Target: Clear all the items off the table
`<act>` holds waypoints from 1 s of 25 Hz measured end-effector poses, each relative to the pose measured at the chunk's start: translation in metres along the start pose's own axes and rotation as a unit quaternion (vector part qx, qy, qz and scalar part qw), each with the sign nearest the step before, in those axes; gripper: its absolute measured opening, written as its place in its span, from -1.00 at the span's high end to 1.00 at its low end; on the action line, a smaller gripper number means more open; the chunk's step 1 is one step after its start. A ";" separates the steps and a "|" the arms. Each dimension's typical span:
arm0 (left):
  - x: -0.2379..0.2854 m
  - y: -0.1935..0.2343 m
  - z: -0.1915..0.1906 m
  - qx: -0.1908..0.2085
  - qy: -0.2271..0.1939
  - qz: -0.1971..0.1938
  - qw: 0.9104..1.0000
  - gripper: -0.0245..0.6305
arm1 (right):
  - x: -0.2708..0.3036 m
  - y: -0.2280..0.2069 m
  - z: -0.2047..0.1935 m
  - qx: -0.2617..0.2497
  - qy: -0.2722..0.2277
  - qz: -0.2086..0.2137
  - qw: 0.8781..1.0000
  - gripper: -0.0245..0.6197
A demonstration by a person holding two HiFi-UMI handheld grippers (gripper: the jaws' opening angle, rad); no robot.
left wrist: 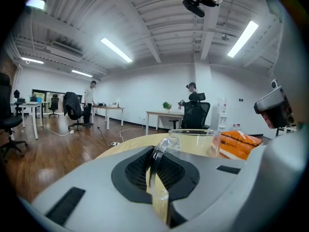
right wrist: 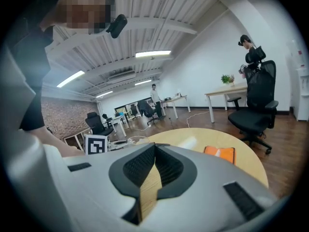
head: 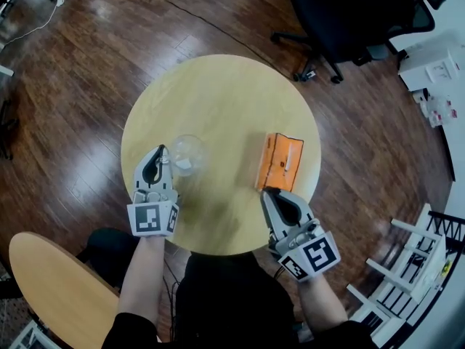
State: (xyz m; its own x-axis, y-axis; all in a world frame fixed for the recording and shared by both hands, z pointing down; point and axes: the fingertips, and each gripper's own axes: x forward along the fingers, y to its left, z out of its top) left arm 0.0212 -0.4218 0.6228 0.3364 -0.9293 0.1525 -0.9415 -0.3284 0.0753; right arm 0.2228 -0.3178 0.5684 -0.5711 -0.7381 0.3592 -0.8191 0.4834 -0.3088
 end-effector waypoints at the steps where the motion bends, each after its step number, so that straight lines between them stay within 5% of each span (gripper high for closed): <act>1: 0.001 0.001 -0.001 0.001 0.000 0.000 1.000 0.93 | 0.000 -0.001 -0.001 0.002 0.000 -0.002 1.000 0.91; 20: -0.007 0.015 -0.038 -0.014 0.027 0.048 0.998 0.92 | -0.020 -0.009 -0.008 0.051 -0.012 0.014 0.999 0.91; 25: -0.009 0.020 -0.042 -0.037 0.036 0.062 0.997 0.73 | -0.025 -0.008 -0.012 0.058 -0.013 0.030 0.998 0.91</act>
State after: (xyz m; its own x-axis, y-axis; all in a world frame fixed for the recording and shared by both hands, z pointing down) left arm 0.0001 -0.4127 0.6646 0.2212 -0.9466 0.2348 -0.9727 -0.1967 0.1232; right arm 0.2429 -0.2976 0.5724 -0.6162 -0.7220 0.3145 -0.7708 0.4708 -0.4292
